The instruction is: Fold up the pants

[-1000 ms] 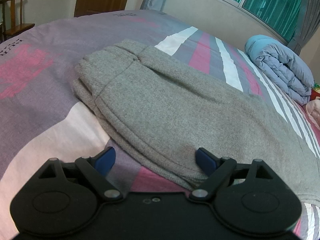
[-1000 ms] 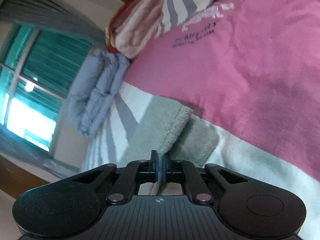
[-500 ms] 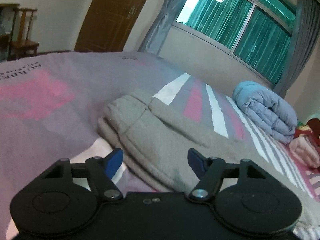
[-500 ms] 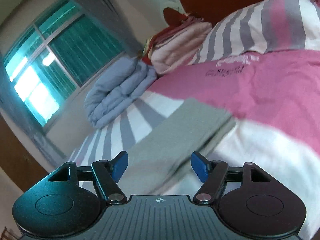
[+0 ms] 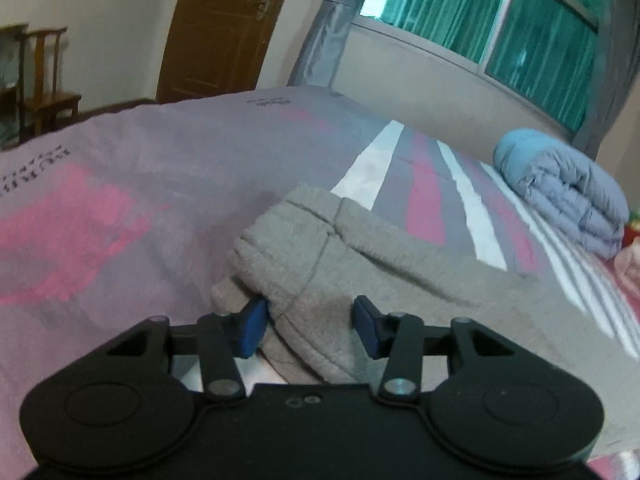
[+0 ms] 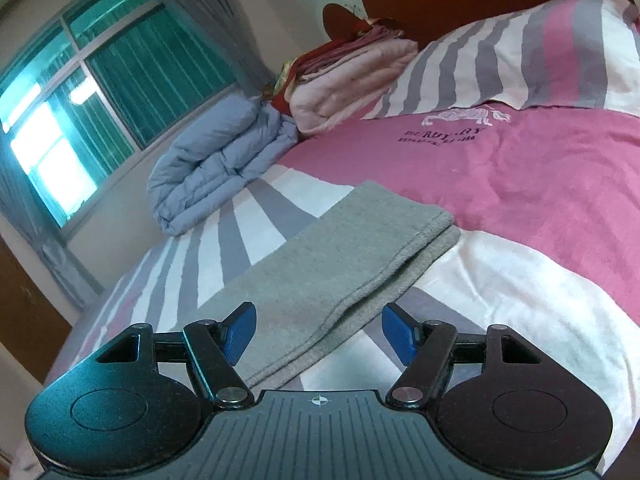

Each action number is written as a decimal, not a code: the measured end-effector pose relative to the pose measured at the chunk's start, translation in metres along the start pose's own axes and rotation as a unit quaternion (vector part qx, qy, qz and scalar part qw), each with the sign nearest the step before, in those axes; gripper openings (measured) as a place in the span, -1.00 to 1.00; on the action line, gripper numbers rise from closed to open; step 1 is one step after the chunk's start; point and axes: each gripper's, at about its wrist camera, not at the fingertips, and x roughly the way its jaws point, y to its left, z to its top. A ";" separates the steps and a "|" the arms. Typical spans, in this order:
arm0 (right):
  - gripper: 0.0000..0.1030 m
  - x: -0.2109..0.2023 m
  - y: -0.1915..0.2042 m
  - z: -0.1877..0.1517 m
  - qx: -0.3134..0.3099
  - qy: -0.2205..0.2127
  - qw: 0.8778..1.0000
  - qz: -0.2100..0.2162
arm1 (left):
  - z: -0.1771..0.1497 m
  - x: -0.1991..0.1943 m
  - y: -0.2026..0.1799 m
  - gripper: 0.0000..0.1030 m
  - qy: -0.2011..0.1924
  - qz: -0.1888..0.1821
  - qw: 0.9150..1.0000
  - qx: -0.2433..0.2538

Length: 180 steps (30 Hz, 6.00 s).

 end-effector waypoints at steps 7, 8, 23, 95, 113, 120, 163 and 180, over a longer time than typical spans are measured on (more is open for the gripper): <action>0.35 0.013 0.019 -0.007 -0.038 0.026 0.999 -0.012 | 0.006 0.008 0.001 -0.59 0.006 -0.004 1.000 0.017; 0.35 0.014 0.022 -0.008 -0.043 0.026 0.999 -0.012 | 0.007 0.008 0.001 -0.61 0.008 -0.006 1.000 0.022; 0.35 0.011 0.009 -0.004 -0.009 0.018 1.000 -0.020 | 0.010 0.010 0.001 -0.59 0.018 0.014 0.998 0.065; -0.74 0.028 -0.025 0.110 -0.051 -0.003 0.998 0.040 | -0.038 0.002 -0.034 0.59 0.065 0.012 0.997 0.041; -0.28 -0.004 -0.014 0.004 0.000 -0.018 0.998 -0.067 | -0.022 -0.029 -0.016 0.04 -0.029 0.020 0.999 -0.010; -0.28 0.011 0.003 0.003 -0.040 0.007 0.997 -0.066 | -0.001 -0.005 0.002 -0.13 -0.007 0.011 1.000 -0.028; -0.20 0.059 -0.084 0.052 0.167 0.041 0.985 0.006 | -0.069 -0.013 -0.092 0.89 0.042 0.011 0.997 0.060; -0.20 0.056 -0.074 0.056 0.151 0.055 0.987 -0.010 | -0.069 -0.015 -0.090 0.89 0.042 0.003 0.998 0.053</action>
